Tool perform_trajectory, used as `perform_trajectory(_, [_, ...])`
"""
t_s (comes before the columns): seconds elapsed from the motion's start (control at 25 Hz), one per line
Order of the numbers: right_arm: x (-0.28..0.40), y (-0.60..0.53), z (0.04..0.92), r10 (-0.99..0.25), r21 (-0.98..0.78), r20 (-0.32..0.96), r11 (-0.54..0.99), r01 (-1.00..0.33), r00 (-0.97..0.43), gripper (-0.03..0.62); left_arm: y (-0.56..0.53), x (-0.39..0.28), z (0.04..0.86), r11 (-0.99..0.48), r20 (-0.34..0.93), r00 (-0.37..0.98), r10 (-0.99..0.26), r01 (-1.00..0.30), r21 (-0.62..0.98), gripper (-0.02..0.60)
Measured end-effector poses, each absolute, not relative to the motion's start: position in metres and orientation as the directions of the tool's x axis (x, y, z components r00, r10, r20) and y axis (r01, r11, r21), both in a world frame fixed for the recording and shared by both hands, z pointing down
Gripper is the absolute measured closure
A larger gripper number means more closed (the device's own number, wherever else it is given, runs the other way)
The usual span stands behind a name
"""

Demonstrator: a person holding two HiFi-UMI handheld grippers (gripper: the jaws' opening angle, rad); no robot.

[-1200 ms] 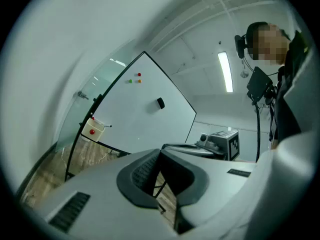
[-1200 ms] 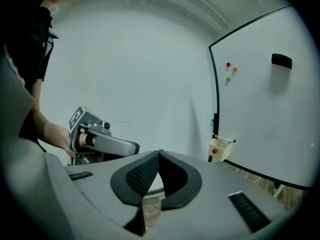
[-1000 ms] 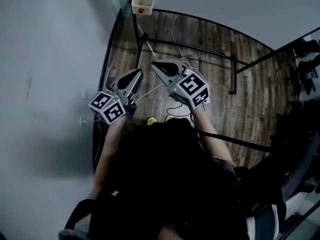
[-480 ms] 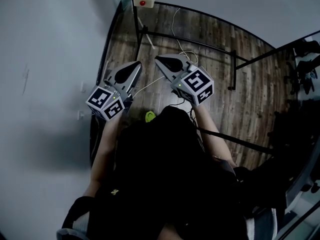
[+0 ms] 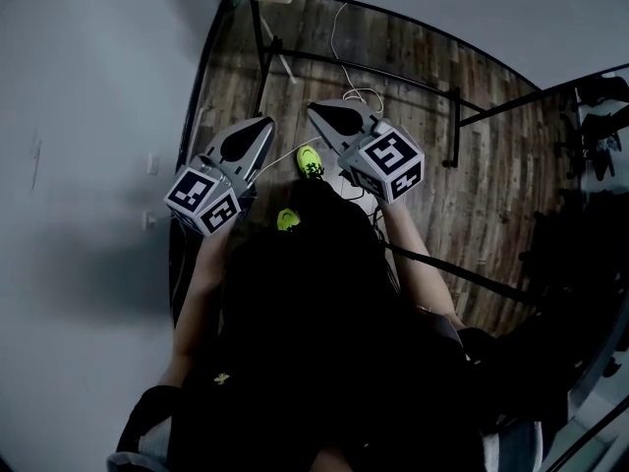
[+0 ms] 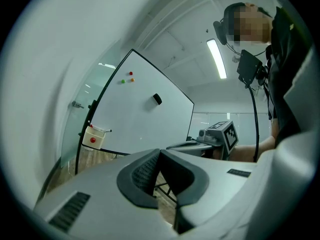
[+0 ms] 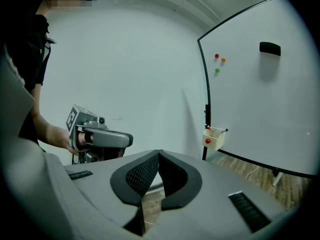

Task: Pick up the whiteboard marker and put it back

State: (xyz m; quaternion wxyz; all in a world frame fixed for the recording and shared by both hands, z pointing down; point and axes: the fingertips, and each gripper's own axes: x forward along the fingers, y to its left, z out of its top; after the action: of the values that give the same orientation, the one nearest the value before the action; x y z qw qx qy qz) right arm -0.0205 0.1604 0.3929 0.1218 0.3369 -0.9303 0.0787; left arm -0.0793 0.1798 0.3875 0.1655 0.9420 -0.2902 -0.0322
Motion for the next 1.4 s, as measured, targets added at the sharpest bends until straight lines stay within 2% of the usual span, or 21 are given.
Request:
perform_trajectory(0.4, [-0.023, 0.098, 0.404, -0.554, -0.100, 0.275, 0.797, -0.596, -0.786, 0.589, 0.124, -0.079, 0.399, -0.712, 0.072, 0.771, -0.633, -0.616, 0.336, 0.568])
perform_trajectory(1.4, [0.002, -0.065, 0.411, -0.480, -0.121, 0.282, 0.841, -0.527, -0.831, 0.589, -0.025, -0.040, 0.406, -0.655, 0.109, 0.732, -0.673, -0.658, 0.373, 0.566])
